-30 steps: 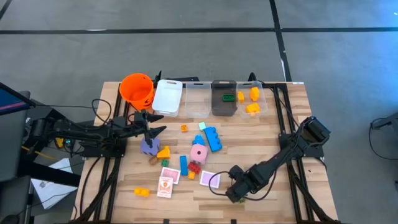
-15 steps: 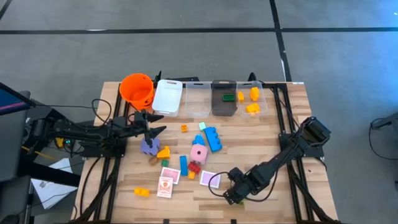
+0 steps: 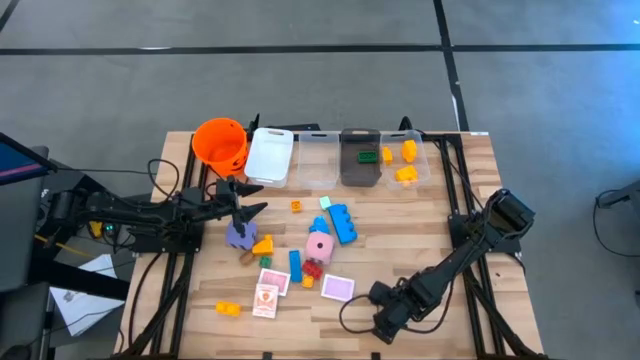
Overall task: Pick & Place Toys
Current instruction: Put the small light green game piece into the black bin
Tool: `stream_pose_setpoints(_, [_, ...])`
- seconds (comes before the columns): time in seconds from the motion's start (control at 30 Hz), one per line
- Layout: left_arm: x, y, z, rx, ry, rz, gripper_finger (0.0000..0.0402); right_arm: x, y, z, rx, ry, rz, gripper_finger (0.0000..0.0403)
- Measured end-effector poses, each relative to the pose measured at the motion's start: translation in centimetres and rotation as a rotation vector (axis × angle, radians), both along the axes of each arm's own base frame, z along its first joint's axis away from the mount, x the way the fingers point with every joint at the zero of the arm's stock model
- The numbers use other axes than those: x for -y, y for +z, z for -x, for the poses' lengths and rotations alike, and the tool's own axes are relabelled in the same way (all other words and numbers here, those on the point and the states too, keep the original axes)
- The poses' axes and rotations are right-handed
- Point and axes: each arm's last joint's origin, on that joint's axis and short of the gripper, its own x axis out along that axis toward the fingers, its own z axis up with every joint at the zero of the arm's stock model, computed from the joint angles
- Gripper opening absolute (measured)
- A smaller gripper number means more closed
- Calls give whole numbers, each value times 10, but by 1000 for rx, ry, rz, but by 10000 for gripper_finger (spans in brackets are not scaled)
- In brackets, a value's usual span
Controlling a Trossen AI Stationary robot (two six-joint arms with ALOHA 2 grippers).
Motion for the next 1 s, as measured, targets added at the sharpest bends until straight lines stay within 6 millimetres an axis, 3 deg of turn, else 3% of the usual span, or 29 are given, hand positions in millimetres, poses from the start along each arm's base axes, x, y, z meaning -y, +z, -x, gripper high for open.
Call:
stream_pose_setpoints(0.47, [0,-1,0,-5,0,0,301,10,-1,-2,-32,-117,36,270])
stream_pose_setpoints(0.7, [0,-1,0,-5,-1,-1,301,24,-4,15,-228,-367,161,270])
stream_pose_setpoints(1.0, [0,3,0,-8,19,-122,301,10,-4,21,-243,-728,49,270])
